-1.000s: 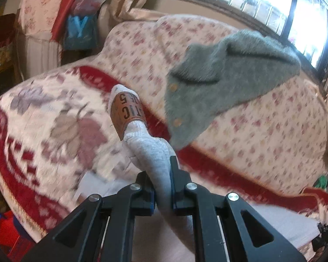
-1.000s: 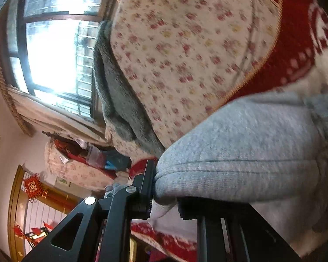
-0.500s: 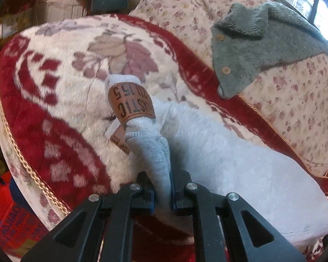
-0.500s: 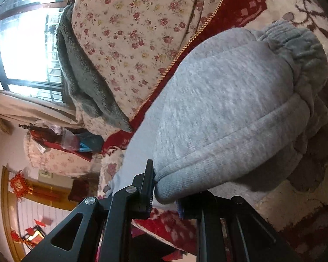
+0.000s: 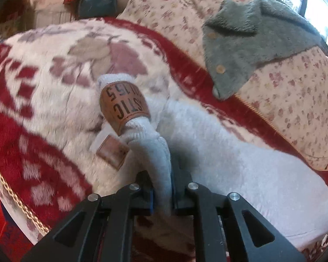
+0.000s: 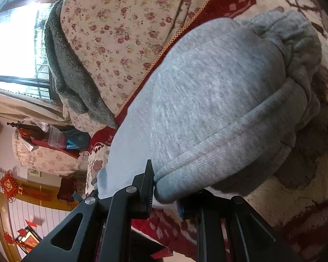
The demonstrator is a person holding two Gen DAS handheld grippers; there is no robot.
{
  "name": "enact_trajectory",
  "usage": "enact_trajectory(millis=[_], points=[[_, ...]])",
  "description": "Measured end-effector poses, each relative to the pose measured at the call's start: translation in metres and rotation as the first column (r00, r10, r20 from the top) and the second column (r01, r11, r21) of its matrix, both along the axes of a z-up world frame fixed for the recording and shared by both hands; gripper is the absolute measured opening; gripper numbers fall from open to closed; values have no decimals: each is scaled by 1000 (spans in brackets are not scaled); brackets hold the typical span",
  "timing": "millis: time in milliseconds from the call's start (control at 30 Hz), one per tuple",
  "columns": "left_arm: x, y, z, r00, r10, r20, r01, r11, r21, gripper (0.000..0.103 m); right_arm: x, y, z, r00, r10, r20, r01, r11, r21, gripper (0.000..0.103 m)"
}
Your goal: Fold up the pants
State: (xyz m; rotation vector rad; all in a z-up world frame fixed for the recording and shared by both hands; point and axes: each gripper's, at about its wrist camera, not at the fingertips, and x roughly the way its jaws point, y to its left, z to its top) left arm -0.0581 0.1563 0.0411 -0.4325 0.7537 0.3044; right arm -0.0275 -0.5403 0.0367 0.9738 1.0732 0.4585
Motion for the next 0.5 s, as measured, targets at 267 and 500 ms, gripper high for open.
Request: enact_trajectory(millis=[267, 500], points=[[38, -18, 51, 995, -46, 85, 46, 999, -7, 11, 18, -6, 36, 989, -54, 135, 48, 997, 52, 17], [81, -46, 128, 959, -153, 240, 149, 988, 37, 11, 31, -24, 60, 967, -164, 194, 138, 981, 137, 16]])
